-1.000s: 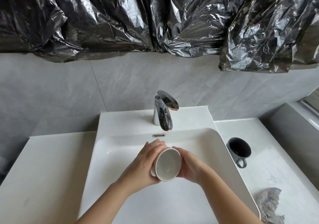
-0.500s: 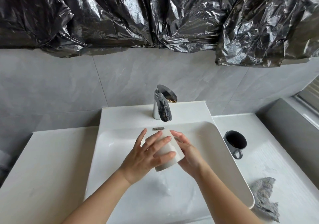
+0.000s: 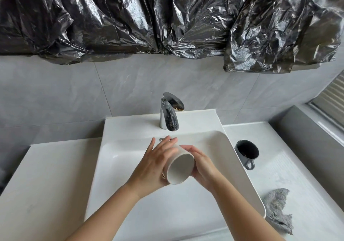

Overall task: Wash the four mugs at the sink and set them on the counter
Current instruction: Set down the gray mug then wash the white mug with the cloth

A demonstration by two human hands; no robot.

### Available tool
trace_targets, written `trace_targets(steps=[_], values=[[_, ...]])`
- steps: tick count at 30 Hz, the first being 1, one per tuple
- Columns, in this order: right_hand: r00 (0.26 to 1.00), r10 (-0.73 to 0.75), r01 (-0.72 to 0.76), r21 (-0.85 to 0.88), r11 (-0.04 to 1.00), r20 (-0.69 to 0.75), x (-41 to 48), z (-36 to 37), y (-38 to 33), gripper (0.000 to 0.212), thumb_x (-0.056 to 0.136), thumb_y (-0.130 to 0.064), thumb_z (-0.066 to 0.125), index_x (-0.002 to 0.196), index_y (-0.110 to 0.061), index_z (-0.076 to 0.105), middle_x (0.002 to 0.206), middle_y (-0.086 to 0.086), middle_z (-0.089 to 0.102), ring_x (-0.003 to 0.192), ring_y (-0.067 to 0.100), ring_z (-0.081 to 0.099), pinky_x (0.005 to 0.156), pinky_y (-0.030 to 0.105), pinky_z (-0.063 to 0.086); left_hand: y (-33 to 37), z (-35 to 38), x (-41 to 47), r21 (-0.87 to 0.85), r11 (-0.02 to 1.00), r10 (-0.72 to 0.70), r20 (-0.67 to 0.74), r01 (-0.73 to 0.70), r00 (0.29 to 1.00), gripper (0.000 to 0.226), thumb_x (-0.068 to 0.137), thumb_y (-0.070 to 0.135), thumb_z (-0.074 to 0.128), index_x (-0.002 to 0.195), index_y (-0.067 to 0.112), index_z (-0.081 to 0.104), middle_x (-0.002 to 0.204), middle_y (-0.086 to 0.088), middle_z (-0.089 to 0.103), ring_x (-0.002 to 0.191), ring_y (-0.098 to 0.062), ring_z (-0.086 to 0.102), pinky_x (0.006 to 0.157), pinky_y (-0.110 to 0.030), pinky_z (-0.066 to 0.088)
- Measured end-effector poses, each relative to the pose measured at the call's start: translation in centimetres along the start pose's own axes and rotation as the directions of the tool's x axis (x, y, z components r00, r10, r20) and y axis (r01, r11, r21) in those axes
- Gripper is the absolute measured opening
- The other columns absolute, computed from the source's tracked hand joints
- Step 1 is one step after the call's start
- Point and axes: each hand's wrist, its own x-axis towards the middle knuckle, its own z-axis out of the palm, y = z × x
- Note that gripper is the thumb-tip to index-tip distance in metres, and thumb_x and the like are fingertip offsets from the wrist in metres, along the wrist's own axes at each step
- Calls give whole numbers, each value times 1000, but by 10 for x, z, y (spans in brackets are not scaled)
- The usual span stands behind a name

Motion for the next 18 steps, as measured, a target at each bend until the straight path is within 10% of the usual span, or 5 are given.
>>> trace_targets(steps=[4, 9, 12, 18], values=[[987, 142, -130, -145, 981, 75, -5, -15, 7, 42, 102, -48, 36, 120, -21, 63, 104, 7, 69, 94, 25, 64, 87, 44, 53, 25, 7, -4, -532, 679, -525, 131, 507, 841, 89, 52, 38, 87, 123, 53, 36, 126, 33, 50, 119, 4, 51, 96, -17, 43], [973, -142, 41, -468, 883, -183, -20, -60, 14, 22, 101, -35, 47, 116, -27, 62, 118, -6, 65, 114, 15, 60, 93, 30, 45, 33, 30, -4, -797, 221, -687, 281, 562, 670, 90, 41, 36, 85, 122, 27, 47, 118, 7, 64, 106, -5, 62, 81, -24, 52], [810, -413, -30, -733, 679, -417, -36, -109, 24, 18, 97, -17, 54, 110, -17, 66, 110, -1, 64, 109, 20, 60, 84, 29, 41, 36, 36, -2, -806, 156, -679, 332, 570, 655, 93, 42, 35, 85, 125, 17, 46, 121, -1, 63, 107, -9, 62, 80, -23, 53], [526, -530, -235, -712, 661, -665, -55, -175, 44, 24, 91, -6, 51, 107, -17, 66, 117, 3, 53, 110, 26, 51, 80, 35, 39, 43, 45, 2, -752, 150, -652, 413, 642, 636, 91, 42, 37, 85, 123, 21, 46, 121, 2, 62, 105, -3, 62, 79, -20, 52]])
